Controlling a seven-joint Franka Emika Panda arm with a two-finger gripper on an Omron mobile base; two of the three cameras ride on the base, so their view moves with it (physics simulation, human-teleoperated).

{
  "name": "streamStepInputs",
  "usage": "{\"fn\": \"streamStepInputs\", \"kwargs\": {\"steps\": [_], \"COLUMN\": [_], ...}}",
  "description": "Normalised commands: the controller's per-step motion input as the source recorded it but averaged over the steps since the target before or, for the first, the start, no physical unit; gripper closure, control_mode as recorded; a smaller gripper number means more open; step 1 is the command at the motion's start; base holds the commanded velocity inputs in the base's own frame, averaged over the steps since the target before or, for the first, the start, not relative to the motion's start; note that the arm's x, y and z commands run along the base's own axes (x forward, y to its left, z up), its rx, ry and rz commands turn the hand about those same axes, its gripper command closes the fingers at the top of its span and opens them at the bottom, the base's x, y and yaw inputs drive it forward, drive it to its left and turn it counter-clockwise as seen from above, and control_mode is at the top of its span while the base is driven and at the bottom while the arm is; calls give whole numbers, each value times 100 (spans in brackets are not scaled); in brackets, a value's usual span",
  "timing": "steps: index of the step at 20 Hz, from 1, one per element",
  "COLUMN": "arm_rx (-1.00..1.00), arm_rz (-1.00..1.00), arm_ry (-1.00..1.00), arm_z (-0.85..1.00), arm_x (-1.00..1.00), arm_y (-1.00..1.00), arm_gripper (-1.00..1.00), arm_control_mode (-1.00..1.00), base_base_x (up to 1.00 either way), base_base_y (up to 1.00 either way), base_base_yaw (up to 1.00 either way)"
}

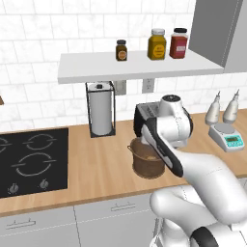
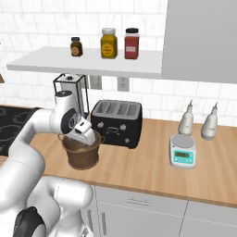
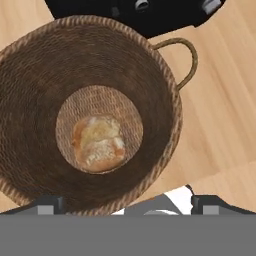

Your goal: Open the cabinet, pick up the bread from the cabinet and place it in the basket. Then move the basket to the dining counter.

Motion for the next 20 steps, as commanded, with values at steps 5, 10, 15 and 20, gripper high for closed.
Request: {"fn": "streamStepInputs", "kwargs": {"steps": [5, 10, 15, 20], "arm_rx": [0, 4, 22, 13], "arm_rz": [-17, -2, 3, 2], "arm_ry": [-4, -2, 0, 0], "arm_z": [0, 0, -2, -3], "arm_x": [-25, -3, 1, 4], "arm_y": [-49, -24, -5, 0], "arm_gripper": [-100, -100, -100, -100], "arm_control_mode": [-100, -100, -100, -100], "base_base_x": [0, 0, 0, 0], "base_base_y": [0, 0, 0, 0], "base_base_yaw": [0, 0, 0, 0]}}
